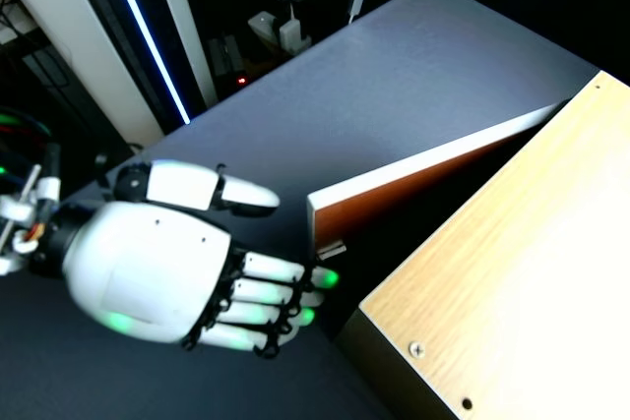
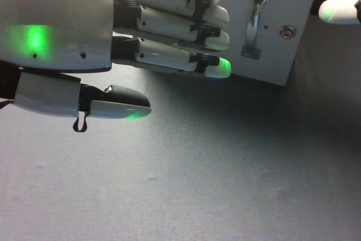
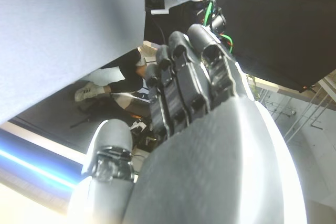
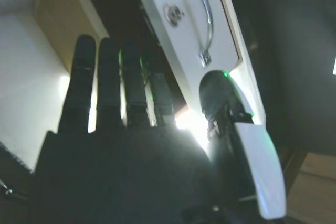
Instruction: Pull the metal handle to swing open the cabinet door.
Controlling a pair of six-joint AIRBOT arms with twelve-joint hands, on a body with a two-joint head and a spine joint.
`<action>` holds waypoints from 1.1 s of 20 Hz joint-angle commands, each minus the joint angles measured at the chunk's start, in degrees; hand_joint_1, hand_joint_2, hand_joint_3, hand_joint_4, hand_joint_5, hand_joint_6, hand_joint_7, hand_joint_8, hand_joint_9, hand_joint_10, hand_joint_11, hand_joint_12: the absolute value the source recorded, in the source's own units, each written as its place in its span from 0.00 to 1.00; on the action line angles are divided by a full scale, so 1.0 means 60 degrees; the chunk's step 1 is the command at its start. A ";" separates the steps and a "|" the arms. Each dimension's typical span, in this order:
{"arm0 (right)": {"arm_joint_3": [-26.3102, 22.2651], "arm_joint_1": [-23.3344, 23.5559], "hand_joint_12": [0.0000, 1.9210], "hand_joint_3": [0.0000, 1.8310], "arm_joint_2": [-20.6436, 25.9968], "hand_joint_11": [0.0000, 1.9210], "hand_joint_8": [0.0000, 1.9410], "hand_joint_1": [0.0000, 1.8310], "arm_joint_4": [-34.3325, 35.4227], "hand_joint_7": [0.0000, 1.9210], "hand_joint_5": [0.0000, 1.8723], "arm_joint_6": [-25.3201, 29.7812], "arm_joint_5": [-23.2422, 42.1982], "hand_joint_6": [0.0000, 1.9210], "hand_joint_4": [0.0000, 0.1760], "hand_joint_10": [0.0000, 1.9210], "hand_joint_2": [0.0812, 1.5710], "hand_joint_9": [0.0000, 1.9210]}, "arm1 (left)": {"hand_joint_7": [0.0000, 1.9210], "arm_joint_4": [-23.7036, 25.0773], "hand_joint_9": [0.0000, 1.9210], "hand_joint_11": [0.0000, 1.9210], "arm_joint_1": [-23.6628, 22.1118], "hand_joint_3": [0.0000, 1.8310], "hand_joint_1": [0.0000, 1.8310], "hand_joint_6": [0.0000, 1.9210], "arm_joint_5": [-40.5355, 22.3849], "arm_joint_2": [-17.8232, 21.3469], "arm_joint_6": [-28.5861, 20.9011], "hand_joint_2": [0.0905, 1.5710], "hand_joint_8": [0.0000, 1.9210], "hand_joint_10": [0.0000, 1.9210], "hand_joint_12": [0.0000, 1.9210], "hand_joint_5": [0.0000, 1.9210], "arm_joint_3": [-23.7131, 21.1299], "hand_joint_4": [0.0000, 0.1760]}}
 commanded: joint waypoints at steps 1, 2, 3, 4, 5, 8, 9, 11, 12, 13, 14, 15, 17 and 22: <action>0.0063 0.0160 0.33 0.00 0.0042 0.00 0.00 0.00 0.0297 0.13 0.12 0.0070 0.0828 0.00 0.00 0.00 0.99 0.11 | 0.23 -0.0917 0.21 0.00 -0.0091 0.03 0.00 0.00 -0.0204 0.0037 0.0061 1.00 0.00 0.00 0.47 0.22 0.0007 0.00; 0.0063 0.0175 0.33 0.00 0.0020 0.00 0.00 0.00 0.0348 0.13 0.12 0.0070 0.0855 0.00 0.00 0.00 0.99 0.12 | 0.23 -0.0917 0.21 0.00 -0.0091 0.03 0.00 0.00 -0.0204 0.0037 0.0061 1.00 0.00 0.00 0.47 0.22 0.0007 0.00; 0.0054 0.0177 0.32 0.00 0.0010 0.00 0.00 0.00 0.0367 0.13 0.12 0.0070 0.0897 0.00 0.00 0.00 0.99 0.11 | 0.23 -0.0917 0.21 0.00 -0.0091 0.03 0.00 0.00 -0.0204 0.0037 0.0061 1.00 0.00 0.00 0.47 0.22 0.0007 0.00; 0.0016 0.0177 0.32 0.00 0.0017 0.00 0.00 0.00 0.0378 0.13 0.12 0.0070 0.0924 0.00 0.00 0.00 0.99 0.11 | 0.23 -0.0917 0.21 0.00 -0.0091 0.03 0.00 0.00 -0.0204 0.0037 0.0061 1.00 0.00 0.00 0.47 0.22 0.0007 0.00; -0.0046 0.0177 0.32 0.00 0.0039 0.00 0.00 0.00 0.0381 0.13 0.12 0.0071 0.0931 0.00 0.00 0.00 0.99 0.11 | 0.23 -0.0917 0.21 0.00 -0.0091 0.03 0.00 0.00 -0.0204 0.0037 0.0061 1.00 0.00 0.00 0.47 0.22 0.0007 0.00; -0.0219 0.0171 0.33 0.00 0.0052 0.00 0.00 0.00 0.0391 0.13 0.12 0.0077 0.1168 0.00 0.00 0.00 0.99 0.11 | 0.22 -0.0917 0.20 0.00 -0.0091 0.03 0.00 0.00 -0.0204 0.0037 0.0061 1.00 0.00 0.00 0.47 0.21 0.0007 0.00; -0.0258 0.0158 0.33 0.00 0.0026 0.00 0.00 0.00 0.0391 0.13 0.12 0.0077 0.1261 0.00 0.00 0.00 0.99 0.11 | 0.23 -0.0917 0.20 0.00 -0.0091 0.03 0.00 0.00 -0.0204 0.0037 0.0061 1.00 0.00 0.00 0.47 0.21 0.0007 0.00; -0.0269 0.0157 0.33 0.00 -0.0041 0.00 0.00 0.00 0.0391 0.13 0.12 0.0077 0.1389 0.00 0.00 0.00 0.99 0.12 | 0.23 -0.0917 0.21 0.00 -0.0091 0.03 0.00 0.00 -0.0204 0.0037 0.0061 1.00 0.00 0.00 0.47 0.21 0.0007 0.00; -0.0267 0.0157 0.33 0.00 -0.0075 0.00 0.00 0.00 0.0390 0.13 0.12 0.0077 0.1495 0.00 0.00 0.00 0.99 0.12 | 0.23 -0.0917 0.21 0.00 -0.0091 0.03 0.00 0.00 -0.0204 0.0037 0.0061 1.00 0.00 0.00 0.47 0.22 0.0007 0.00; -0.0255 0.0150 0.34 0.00 -0.0113 0.00 0.00 0.00 0.0381 0.13 0.12 0.0077 0.1625 0.00 0.00 0.00 0.99 0.12 | 0.23 -0.0917 0.21 0.01 -0.0091 0.03 0.00 0.00 -0.0204 0.0037 0.0061 1.00 0.00 0.00 0.47 0.22 0.0007 0.00; -0.0246 0.0132 0.34 0.00 -0.0136 0.00 0.00 0.00 0.0321 0.13 0.12 0.0076 0.1729 0.00 0.00 0.00 0.99 0.12 | 0.23 -0.0917 0.21 0.00 -0.0091 0.03 0.00 0.00 -0.0204 0.0037 0.0061 1.00 0.00 0.00 0.47 0.22 0.0007 0.00; -0.0242 0.0124 0.34 0.00 -0.0156 0.00 0.00 0.00 0.0173 0.13 0.12 0.0076 0.1817 0.00 0.00 0.00 0.99 0.12 | 0.23 -0.0917 0.21 0.00 -0.0091 0.03 0.00 0.00 -0.0204 0.0037 0.0061 1.00 0.00 0.00 0.47 0.22 0.0007 0.00; -0.0243 0.0092 0.33 0.00 -0.0191 0.00 0.00 0.00 -0.0110 0.13 0.12 0.0076 0.2035 0.00 0.00 0.00 0.99 0.12 | 0.23 -0.0917 0.20 0.00 -0.0091 0.03 0.00 0.00 -0.0204 0.0037 0.0061 1.00 0.00 0.00 0.46 0.22 0.0007 0.00; -0.0310 -0.0131 0.34 0.00 -0.0289 0.00 0.00 0.00 -0.0865 0.13 0.12 0.0075 0.2836 0.00 0.00 0.00 0.99 0.12 | 0.23 -0.0917 0.20 0.00 -0.0091 0.03 0.00 0.00 -0.0204 0.0037 0.0061 1.00 0.00 0.00 0.46 0.22 0.0007 0.00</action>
